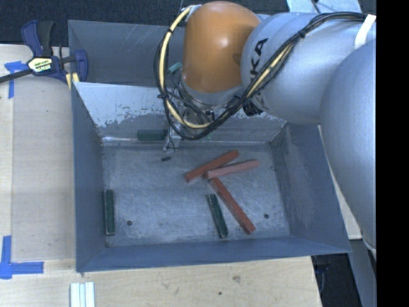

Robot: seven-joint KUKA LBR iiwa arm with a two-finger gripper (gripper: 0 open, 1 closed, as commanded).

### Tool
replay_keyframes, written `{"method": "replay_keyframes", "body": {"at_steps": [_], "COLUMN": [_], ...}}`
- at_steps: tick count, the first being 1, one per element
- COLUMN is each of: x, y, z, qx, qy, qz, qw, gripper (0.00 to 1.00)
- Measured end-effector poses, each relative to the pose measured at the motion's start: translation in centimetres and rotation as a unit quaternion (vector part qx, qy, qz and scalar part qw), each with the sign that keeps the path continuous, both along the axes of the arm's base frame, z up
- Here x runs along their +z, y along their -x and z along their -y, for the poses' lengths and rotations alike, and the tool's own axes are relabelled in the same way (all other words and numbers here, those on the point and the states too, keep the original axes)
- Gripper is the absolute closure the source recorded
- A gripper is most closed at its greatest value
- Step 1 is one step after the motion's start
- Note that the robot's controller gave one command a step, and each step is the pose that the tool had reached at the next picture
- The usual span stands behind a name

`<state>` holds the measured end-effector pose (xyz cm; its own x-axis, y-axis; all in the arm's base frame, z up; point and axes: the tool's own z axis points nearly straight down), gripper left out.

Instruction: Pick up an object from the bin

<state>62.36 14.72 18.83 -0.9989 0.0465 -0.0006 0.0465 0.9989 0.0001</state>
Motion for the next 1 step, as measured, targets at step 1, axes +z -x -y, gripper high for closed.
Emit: {"method": "replay_keyframes", "body": {"at_steps": [1], "x": [6.77], "y": [1.39], "z": [-1.96], "qx": [0.002], "qy": [0.000], "qz": [0.0000], "qw": [1.0000], "gripper": [1.00]}}
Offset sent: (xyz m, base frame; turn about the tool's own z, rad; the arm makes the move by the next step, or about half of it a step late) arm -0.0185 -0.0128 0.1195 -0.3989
